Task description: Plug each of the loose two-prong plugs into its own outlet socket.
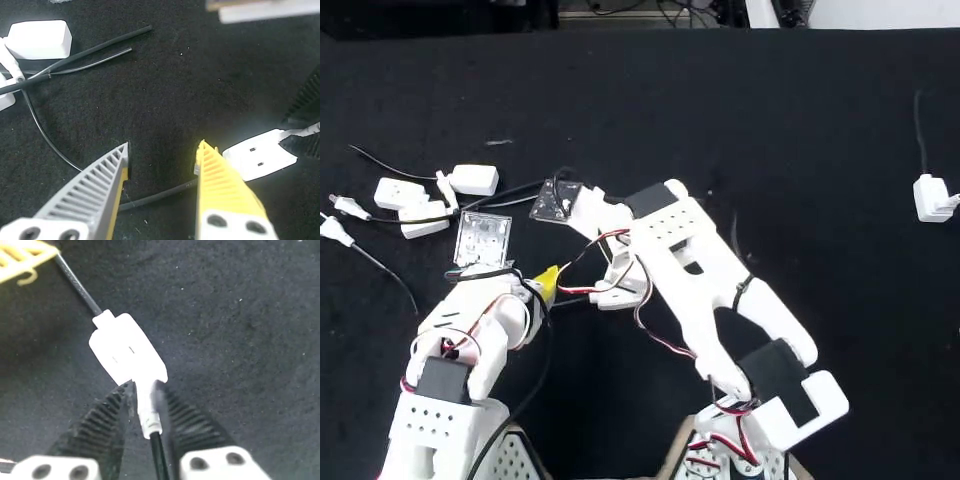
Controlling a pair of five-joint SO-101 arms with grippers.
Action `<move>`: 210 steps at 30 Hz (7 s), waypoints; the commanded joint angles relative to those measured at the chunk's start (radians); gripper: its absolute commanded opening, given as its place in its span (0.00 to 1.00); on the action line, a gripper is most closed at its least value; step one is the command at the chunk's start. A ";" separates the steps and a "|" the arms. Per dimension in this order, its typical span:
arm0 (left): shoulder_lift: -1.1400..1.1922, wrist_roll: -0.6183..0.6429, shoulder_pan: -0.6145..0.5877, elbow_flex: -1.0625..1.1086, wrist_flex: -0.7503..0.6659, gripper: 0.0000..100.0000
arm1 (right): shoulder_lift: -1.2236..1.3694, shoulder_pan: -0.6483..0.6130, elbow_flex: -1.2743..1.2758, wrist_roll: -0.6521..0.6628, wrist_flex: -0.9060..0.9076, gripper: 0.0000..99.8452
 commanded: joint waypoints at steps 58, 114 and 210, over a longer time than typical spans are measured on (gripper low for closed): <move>0.005 0.304 -0.527 -0.054 -0.101 0.22 | 0.211 -0.005 -0.070 0.250 -0.072 0.00; -0.003 0.302 -0.526 -0.038 -0.106 0.22 | 1.032 1.119 -1.805 -0.242 0.482 0.01; -0.003 0.301 -0.527 -0.038 -0.106 0.22 | 1.214 0.964 -2.072 -0.284 0.534 0.01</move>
